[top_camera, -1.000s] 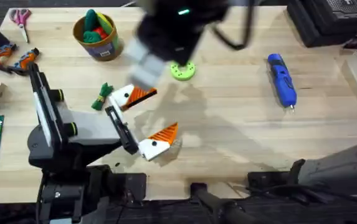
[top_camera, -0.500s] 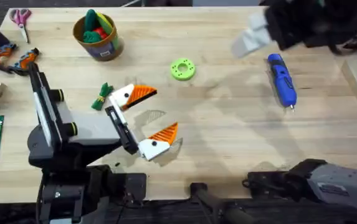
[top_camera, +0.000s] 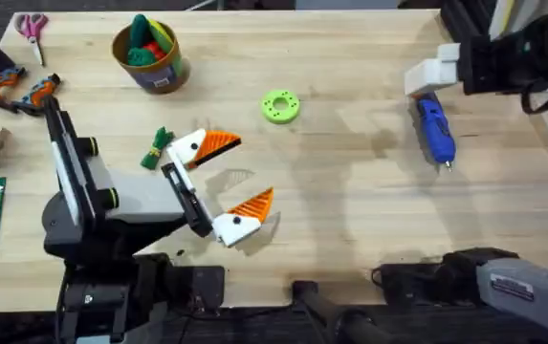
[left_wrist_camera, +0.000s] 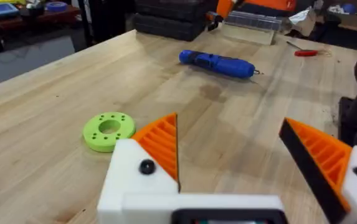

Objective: Pick up the gripper from the table and insert it into the empty holder that is missing its gripper. Then pick up a screw, insert it into the mounting hole, and use the screwdriver to tighten it. Finally, clean up the table by picking up the vegetable and placing it into the bucket.

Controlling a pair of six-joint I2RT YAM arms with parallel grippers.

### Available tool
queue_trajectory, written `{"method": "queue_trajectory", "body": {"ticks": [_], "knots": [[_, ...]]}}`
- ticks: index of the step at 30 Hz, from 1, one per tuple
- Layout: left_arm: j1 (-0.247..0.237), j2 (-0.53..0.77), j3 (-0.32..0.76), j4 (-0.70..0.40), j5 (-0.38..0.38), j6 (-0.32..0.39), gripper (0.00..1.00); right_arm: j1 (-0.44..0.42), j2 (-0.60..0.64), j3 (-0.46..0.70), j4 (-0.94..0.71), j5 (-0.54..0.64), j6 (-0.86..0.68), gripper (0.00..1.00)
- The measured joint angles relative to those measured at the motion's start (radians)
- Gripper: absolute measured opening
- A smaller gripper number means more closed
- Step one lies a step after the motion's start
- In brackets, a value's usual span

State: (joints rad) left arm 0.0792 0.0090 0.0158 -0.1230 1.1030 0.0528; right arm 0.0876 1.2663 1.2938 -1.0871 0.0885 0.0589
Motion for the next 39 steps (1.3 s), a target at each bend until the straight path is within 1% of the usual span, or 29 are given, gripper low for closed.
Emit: {"method": "queue_trajectory", "body": {"ticks": [6, 7, 8, 9, 12, 13, 14, 19, 23, 27, 33, 39], "knots": [[0.0, 0.0, 0.0, 0.0, 0.0, 0.0, 0.985, -0.001, 0.0, 0.0, 0.009, -0.041, -0.056, 0.993], [0.0, 0.0, 0.0, 0.0, 0.0, -0.004, 0.944, -0.001, 0.0, 0.0, 0.009, -0.044, -0.061, 0.993], [0.0, 0.0, 0.0, 0.0, 0.0, 0.0, 0.776, -0.001, 0.0, 0.0, 0.009, -0.046, -0.068, 0.993], [0.0, 0.0, 0.0, 0.0, 0.0, 0.0, 0.634, -0.001, 0.0, 0.0, 0.01, -0.047, -0.076, 0.993], [0.0, 0.0, 0.0, 0.0, 0.0, 0.0, 0.165, -0.002, 0.0, 0.0, 0.011, -0.053, -0.101, 0.994], [0.0, 0.0, 0.0, 0.0, 0.0, 0.005, 0.042, -0.005, 0.0, 0.0, 0.011, -0.053, -0.109, 0.994], [0.0, 0.0, 0.0, 0.0, 0.0, 0.005, 0.013, -0.009, 0.0, 0.0, 0.011, -0.053, -0.113, 0.994], [0.0, 0.0, 0.0, 0.0, 0.0, 0.007, 0.005, -0.076, 0.023, 0.0, 0.008, -0.057, -0.142, 0.994], [0.0, 0.0, 0.0, 0.0, 0.0, 0.007, 0.005, -0.136, 0.093, 0.0, -0.012, -0.057, -0.191, 0.993], [0.0, 0.0, 0.0, 0.0, 0.0, 0.007, 0.005, -0.182, 0.181, 0.0, 0.001, -0.057, -0.217, 0.994], [0.0, 0.0, 0.0, 0.0, 0.0, 0.007, 0.004, -0.238, 0.302, 0.0, 0.097, -0.057, -0.293, 0.994], [0.0, 0.0, 0.0, 0.0, 0.0, 0.007, 0.004, -0.259, 0.41, 0.0, 0.207, -0.057, -0.359, 0.994]]}}
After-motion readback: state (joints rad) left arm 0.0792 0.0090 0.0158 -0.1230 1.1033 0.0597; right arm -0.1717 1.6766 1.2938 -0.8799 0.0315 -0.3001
